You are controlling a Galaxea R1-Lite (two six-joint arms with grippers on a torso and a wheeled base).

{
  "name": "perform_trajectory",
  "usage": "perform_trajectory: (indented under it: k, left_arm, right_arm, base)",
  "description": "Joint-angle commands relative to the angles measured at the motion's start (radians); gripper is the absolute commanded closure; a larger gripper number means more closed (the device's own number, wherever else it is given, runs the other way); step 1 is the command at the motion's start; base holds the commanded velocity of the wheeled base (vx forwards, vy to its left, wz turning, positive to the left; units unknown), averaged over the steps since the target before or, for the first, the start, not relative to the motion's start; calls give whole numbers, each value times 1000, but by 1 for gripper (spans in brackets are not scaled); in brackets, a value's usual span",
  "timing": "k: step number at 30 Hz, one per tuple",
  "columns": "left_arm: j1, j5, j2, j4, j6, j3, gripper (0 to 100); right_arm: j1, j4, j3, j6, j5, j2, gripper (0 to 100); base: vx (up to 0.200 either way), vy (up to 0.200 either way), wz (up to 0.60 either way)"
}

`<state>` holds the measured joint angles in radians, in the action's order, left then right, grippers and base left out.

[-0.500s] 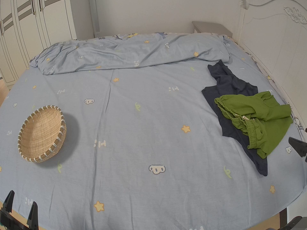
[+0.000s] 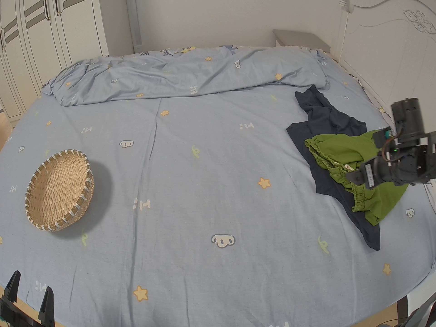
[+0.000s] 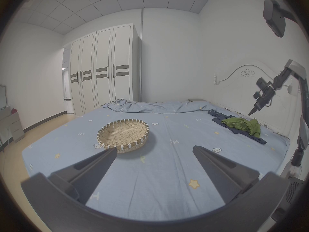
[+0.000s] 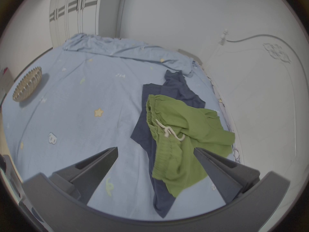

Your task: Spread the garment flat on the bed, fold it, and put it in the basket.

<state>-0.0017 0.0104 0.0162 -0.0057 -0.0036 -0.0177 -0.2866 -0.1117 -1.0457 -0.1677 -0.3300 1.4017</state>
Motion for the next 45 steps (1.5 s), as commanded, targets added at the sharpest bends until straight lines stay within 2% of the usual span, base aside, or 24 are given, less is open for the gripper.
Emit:
perform_trajectory:
  k: [1, 7, 17, 25, 34, 35, 45]
  left_arm:
    - [0, 0, -16, 0, -1, 18, 0]
    - [0, 0, -16, 0, -1, 18, 0]
    - [0, 0, -16, 0, 1, 18, 0]
    - [0, 0, -16, 0, -1, 18, 0]
    - [0, 0, -16, 0, -1, 18, 0]
    - [0, 0, -16, 0, 1, 18, 0]
    - [0, 0, -16, 0, -1, 18, 0]
  right_arm:
    - [-60, 3, -149, -38, -52, 276, 0]
    - [-34, 6, -229, -38, -87, 367, 0]
    - [-3, 18, -303, -38, -92, 462, 0]
    - [52, 69, -353, -39, -93, 539, 0]
    - [56, 92, -370, -41, -93, 565, 0]
    - [58, 95, -379, -39, -93, 568, 100]
    - [53, 113, -385, -41, -93, 557, 100]
  base:
    - [0, 0, 0]
    - [0, 0, 0]
    - [0, 0, 0]
    - [0, 0, 0]
    - [0, 0, 0]
    - [0, 0, 0]
    - [0, 0, 0]
